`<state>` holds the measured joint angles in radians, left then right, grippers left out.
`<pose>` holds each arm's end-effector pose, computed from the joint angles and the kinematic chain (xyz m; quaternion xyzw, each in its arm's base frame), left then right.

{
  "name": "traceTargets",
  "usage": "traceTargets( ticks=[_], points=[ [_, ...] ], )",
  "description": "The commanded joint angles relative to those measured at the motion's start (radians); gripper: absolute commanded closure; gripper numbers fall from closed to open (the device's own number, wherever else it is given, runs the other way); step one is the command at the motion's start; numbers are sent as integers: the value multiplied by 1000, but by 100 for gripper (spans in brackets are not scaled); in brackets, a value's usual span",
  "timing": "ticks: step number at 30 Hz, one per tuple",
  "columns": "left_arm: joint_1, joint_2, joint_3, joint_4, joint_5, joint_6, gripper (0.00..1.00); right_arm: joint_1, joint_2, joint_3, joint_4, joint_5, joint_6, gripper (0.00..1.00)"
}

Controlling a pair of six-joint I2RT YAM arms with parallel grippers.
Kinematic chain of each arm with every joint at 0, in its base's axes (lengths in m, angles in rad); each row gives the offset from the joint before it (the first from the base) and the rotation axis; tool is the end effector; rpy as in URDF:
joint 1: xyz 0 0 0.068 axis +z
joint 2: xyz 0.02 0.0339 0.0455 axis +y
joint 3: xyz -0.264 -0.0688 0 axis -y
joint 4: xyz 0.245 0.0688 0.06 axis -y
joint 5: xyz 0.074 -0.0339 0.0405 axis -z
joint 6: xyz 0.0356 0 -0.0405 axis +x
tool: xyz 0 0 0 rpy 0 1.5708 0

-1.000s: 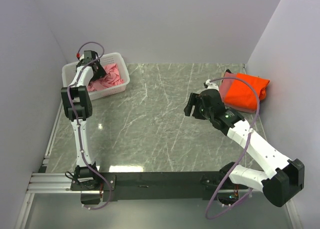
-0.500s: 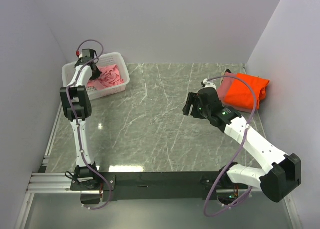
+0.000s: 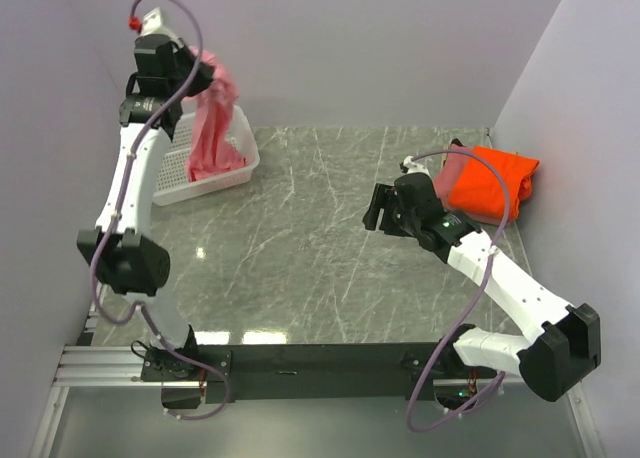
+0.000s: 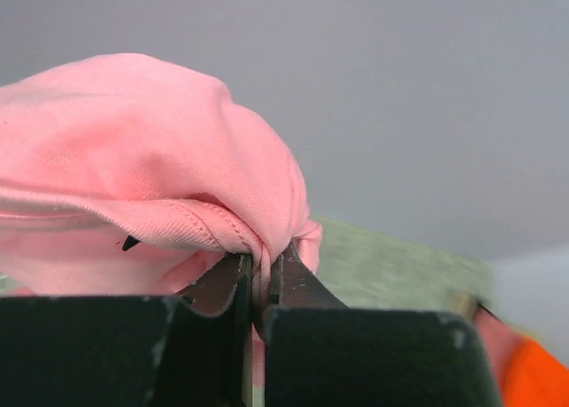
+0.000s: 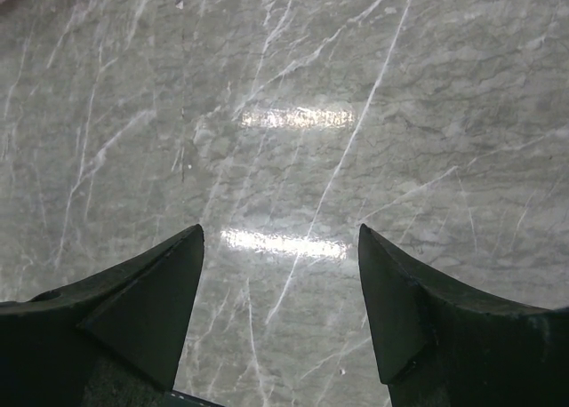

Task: Fold and stack the t-shirts
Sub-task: Grab the tshirt from the pile, then move the tshirt to the center of the board

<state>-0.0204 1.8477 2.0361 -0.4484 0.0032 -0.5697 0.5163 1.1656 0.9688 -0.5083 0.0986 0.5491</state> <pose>0.4274 -0.0088 0.4441 -0.2141 0.7634 -0.1784 0.5828 0.2202 0.1210 0.2961 0.0355 0.9062 0.1742 0.3836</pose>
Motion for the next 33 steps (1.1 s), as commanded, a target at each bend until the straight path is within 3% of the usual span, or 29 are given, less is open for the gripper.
traceTargets(
  ticks=[1, 6, 16, 19, 20, 22, 25, 26, 28, 29, 32, 33],
  points=[
    [-122, -119, 4, 37, 92, -18, 100, -6, -47, 18, 31, 1, 0, 24],
    [-230, -321, -91, 57, 136, -64, 100, -7, -119, -16, 17, 33, 3, 24],
    [-247, -651, -208, 70, 299, -183, 100, -7, -221, -85, -18, 72, 51, 24],
    [-247, -740, -316, 98, 365, -248, 100, -7, -224, -110, -6, 59, 67, 24],
    [-247, -771, -418, 102, 365, -269, 100, -6, -221, -119, 4, 49, 71, 23],
    [-247, -865, -543, 85, 296, -288, 100, -6, -208, -122, 8, 41, 75, 24],
    [-247, -970, -802, 19, 160, -308, 77, 11, -185, -131, 27, 13, 74, 24],
    [-247, -987, -909, -65, 97, -334, 64, 22, -179, -134, 31, 10, 72, 24],
    [-247, -1015, -999, -168, -82, -369, 51, 60, -155, -139, 37, 7, 63, 25],
    [-247, -1019, -1078, -218, -135, -389, 35, 74, -144, -145, 36, 7, 63, 25],
    [-247, -1038, -1183, -311, -245, -412, 6, 122, -95, -156, 37, -20, 69, 27],
    [-247, -1042, -1194, -317, -249, -401, 2, 139, -69, -157, 36, -46, 72, 28]
  ],
)
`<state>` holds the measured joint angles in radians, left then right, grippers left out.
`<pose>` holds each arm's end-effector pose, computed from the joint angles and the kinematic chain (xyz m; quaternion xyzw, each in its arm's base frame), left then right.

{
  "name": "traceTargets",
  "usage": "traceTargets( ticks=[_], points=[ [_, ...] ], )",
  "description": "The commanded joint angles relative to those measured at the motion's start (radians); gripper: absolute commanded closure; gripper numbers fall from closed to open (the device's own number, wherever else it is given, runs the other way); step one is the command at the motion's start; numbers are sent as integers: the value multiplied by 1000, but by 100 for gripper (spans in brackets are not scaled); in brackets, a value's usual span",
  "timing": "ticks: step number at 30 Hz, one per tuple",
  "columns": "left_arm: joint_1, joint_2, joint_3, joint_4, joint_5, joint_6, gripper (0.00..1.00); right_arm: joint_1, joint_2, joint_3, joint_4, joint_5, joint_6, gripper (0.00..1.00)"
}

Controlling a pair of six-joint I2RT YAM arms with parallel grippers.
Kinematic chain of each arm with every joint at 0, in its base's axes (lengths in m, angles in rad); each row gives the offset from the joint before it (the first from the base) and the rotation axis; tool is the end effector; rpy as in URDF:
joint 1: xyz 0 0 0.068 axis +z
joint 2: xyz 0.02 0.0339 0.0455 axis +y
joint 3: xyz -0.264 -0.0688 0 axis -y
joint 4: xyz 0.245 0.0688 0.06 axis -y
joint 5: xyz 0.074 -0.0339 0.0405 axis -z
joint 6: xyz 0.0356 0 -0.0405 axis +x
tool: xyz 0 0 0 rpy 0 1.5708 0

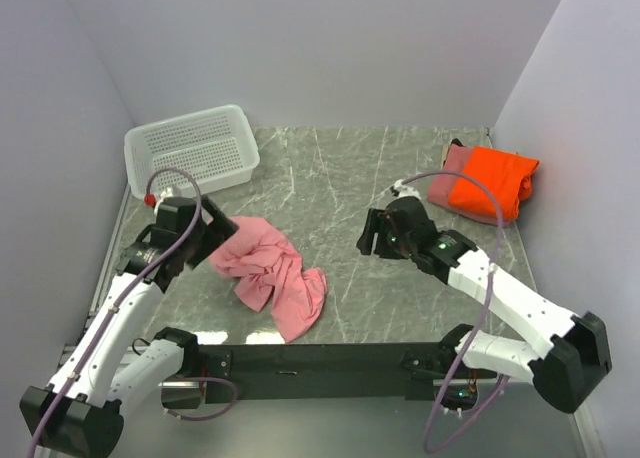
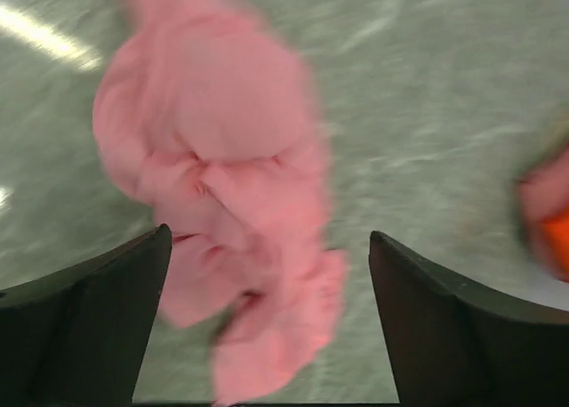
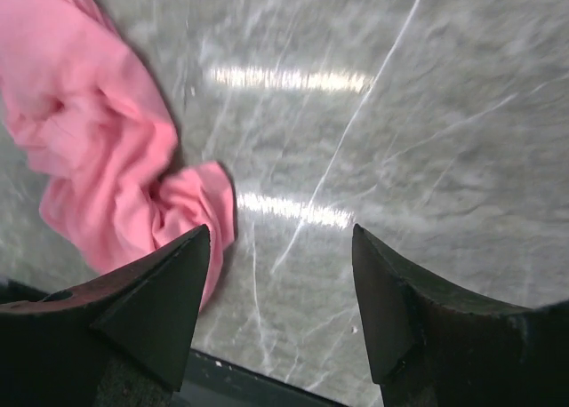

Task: Fold and stack the t-shirts
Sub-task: Move the tshirt to the center of the board, then flatten the tshirt out

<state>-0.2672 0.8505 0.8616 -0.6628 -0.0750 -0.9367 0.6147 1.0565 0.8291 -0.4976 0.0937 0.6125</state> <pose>0.1717 -0.0442 0.3082 -0.3099 0.8404 -0.2233 0.3844 0.1851 0.1266 0.2740 0.0182 0.9109 0.2011 0.3598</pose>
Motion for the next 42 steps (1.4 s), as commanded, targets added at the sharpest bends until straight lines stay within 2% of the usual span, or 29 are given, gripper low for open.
traceTargets(
  ticks=[1, 7, 10, 16, 20, 25, 34, 39, 41, 42],
  points=[
    [0, -57, -29, -109, -166, -30, 1, 55, 52, -18, 27, -49, 10, 29],
    [0, -65, -44, -130, -144, 15, 1, 252, 134, -10, 51, -58, 24, 30],
    [0, -35, -87, -110, -94, 30, 4, 364, 194, 19, 60, -45, 35, 31],
    [0, 36, -145, -49, -40, 22, 6, 600, 365, 172, 28, 15, 3, 32],
    [0, 61, -136, -27, -16, 21, 5, 687, 515, 304, 13, 29, -20, 33],
    [0, 55, -142, -34, -8, 7, 4, 734, 637, 400, 17, -18, -53, 35],
    [0, -24, -176, -75, 3, -24, 2, 738, 764, 383, 77, -22, -66, 35],
    [0, -30, -168, -86, -3, -25, 2, 738, 804, 383, 60, 31, -80, 35],
    [0, -31, -168, -80, 1, -31, 2, 738, 832, 378, 42, 53, -74, 40],
    [0, -30, -165, -78, 3, -31, 2, 740, 842, 377, 33, 63, -68, 46]
  ],
)
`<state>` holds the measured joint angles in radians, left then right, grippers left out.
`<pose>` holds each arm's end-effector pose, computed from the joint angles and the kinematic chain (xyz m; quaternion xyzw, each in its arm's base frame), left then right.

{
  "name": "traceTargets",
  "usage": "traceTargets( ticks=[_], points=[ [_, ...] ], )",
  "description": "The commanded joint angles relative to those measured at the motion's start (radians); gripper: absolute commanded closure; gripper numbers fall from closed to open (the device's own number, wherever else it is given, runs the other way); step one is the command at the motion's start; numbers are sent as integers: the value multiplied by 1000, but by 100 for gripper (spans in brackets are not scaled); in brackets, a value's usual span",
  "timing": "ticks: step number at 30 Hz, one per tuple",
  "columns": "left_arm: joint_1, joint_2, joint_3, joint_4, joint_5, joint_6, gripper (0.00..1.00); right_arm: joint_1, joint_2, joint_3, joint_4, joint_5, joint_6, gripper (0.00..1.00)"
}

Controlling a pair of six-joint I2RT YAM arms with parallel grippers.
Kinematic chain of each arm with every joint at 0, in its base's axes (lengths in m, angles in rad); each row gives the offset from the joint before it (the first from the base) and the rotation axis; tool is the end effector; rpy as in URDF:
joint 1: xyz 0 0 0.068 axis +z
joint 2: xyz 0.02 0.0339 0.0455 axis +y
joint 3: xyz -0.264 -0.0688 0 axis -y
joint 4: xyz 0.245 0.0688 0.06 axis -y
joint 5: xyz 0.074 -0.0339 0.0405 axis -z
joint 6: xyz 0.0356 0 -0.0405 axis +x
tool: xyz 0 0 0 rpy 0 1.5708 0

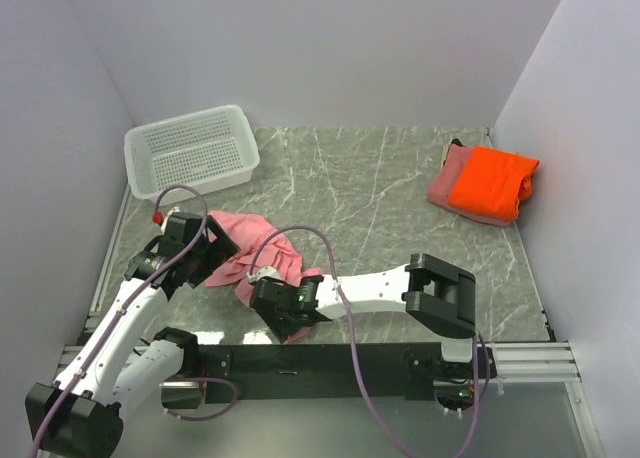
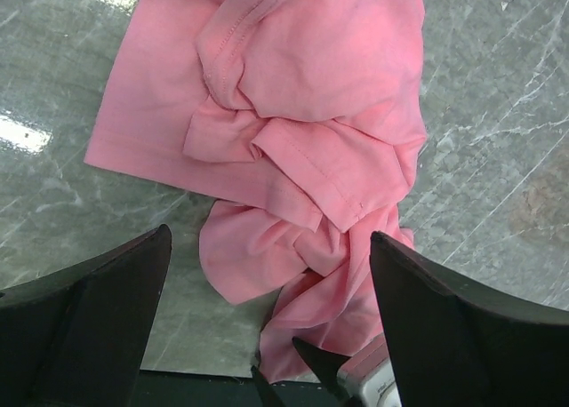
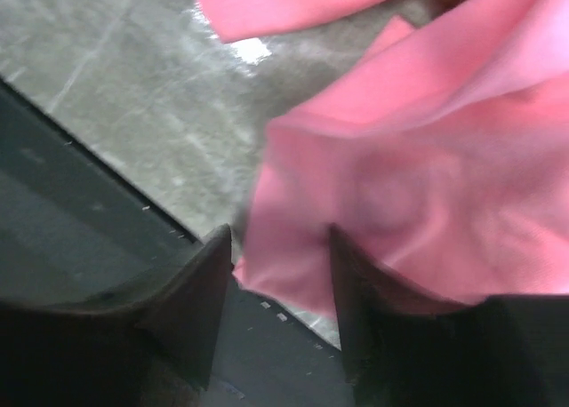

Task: Fold and stack the t-shirts
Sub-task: Flatten the tshirt out

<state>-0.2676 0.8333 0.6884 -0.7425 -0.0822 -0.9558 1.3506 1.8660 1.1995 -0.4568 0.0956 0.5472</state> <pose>0.1577 -0.0402 0.2480 -0.3305 0.8816 -0.1606 0.2963 0.0850 0.3641 0.1631 -0.3710 0.9006 0.1530 0.1670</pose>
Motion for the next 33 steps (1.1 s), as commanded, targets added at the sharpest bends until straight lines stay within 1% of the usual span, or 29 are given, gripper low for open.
traceTargets(
  ticks=[1, 2, 3, 4, 6, 8, 9, 10, 11, 13, 16, 19, 20, 23, 24, 26, 27, 30, 33],
  points=[
    [1, -10, 11, 3, 9, -12, 2, 4, 56, 5, -35, 65, 13, 56],
    [1, -8, 14, 5, 7, -11, 2, 4, 65, 3, -51, 67, 19, 61],
    [1, -2, 17, 8, 4, -8, 2, 2, 71, 0, -66, 82, 25, 70],
    [1, 0, 20, 8, 1, 0, 1, 1, 73, -5, -106, 99, 37, 99],
    [1, 13, 26, 14, -11, 6, 2, -13, 47, -32, -172, 169, 83, 100],
    [1, 27, 36, 17, -39, 25, 4, -56, -46, -75, -198, 199, 138, 100],
    [-1, 45, 49, 22, -54, 43, 5, -79, -86, -124, -229, 211, 161, 100],
    [-2, 58, 59, 23, -66, 52, 5, -102, -166, -149, -243, 213, 198, 100],
    [-4, 72, 69, 29, -85, 63, 5, -148, -206, -172, -252, 211, 210, 100],
    [-19, 118, 102, 54, -99, 92, 6, -185, -316, -234, -276, 217, 226, 100],
    [-67, 196, 140, 115, -113, 117, 9, -269, -398, -287, -289, 220, 214, 100],
    [-163, 314, 190, 149, -143, 138, 11, -326, -415, -305, -286, 220, 189, 100],
    [-215, 385, 224, 146, -171, 143, 11, -334, -413, -299, -286, 219, 185, 100],
    [-286, 499, 269, 117, -220, 167, 14, -360, -400, -288, -280, 208, 177, 100],
    [-326, 515, 286, 111, -249, 173, 17, -363, -392, -285, -266, 201, 181, 100],
    [-360, 543, 293, 94, -280, 172, 21, -380, -390, -285, -252, 175, 194, 100],
    [-384, 549, 289, 88, -293, 166, 25, -384, -387, -287, -237, 167, 206, 100],
    [-407, 563, 264, 77, -330, 161, 27, -396, -384, -296, -215, 144, 215, 100],
    [-421, 584, 234, 103, -314, 176, 29, -407, -384, -305, -212, 139, 212, 100]
  ],
)
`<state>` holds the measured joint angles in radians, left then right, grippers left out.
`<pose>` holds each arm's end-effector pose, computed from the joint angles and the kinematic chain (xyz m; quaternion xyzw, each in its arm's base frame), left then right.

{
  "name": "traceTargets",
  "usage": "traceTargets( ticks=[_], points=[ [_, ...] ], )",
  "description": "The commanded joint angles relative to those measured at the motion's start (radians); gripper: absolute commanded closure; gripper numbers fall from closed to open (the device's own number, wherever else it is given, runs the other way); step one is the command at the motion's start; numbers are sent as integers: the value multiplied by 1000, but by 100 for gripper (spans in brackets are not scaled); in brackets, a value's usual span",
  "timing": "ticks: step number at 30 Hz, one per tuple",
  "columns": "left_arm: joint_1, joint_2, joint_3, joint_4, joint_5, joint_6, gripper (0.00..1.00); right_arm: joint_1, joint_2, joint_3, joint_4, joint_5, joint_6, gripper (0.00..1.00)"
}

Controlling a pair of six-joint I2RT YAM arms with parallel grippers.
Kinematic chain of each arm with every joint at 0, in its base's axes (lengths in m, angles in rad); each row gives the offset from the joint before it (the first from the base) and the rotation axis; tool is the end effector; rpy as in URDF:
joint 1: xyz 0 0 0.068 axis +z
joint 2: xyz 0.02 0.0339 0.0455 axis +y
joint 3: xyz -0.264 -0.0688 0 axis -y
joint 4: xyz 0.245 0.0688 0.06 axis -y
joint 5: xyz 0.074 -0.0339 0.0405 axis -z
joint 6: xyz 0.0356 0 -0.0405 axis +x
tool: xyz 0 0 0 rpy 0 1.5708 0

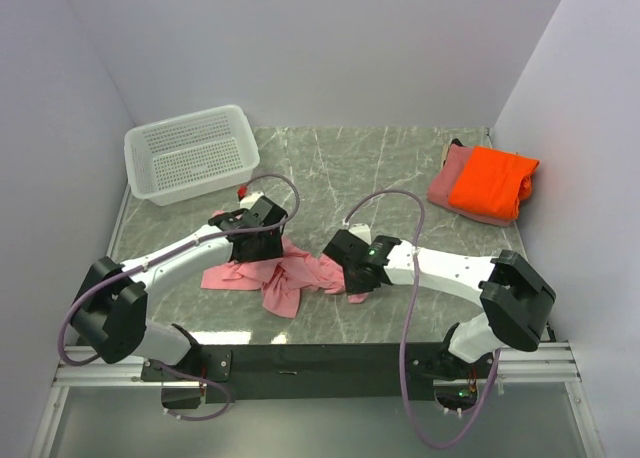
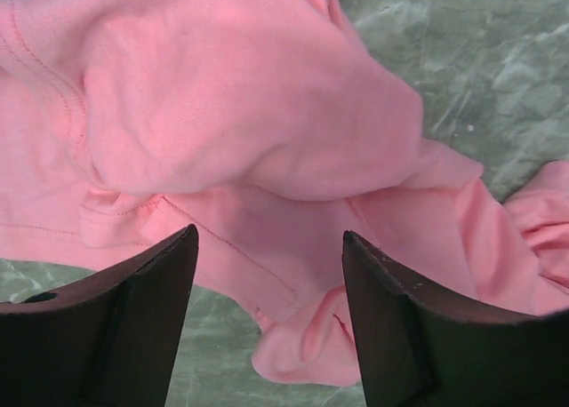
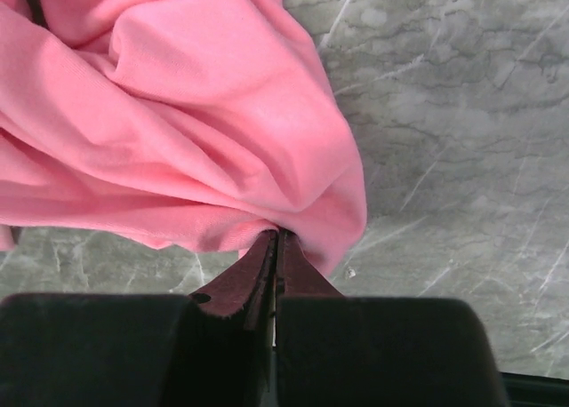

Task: Fold and stack the t-shirts
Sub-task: Flatten the tshirt out

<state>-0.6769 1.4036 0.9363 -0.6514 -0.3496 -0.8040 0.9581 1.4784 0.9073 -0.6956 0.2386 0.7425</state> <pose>0.2171 -0.1588 0.2204 -0.0998 0.9553 -0.0238 0.2773 0.1603 0.2134 0.1908 -0.0877 0.9777 0.0354 0.1876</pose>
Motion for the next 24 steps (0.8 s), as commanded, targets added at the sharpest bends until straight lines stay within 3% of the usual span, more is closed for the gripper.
traceTargets(
  ticks=[1, 12, 17, 24],
  points=[
    [-18, 24, -16, 13, -45, 28, 29, -16, 2, -16, 27, -7, 17, 100],
    [-95, 78, -8, -51, -78, -43, 46, -62, -6, -39, 50, -36, 8, 100],
    [-108, 22, -14, -131, -120, -119, 41, -64, 0, -33, 45, -38, 3, 100],
    [-110, 43, -87, -21, 18, -135, 41, -62, 2, -22, 33, -36, -2, 100]
  ],
)
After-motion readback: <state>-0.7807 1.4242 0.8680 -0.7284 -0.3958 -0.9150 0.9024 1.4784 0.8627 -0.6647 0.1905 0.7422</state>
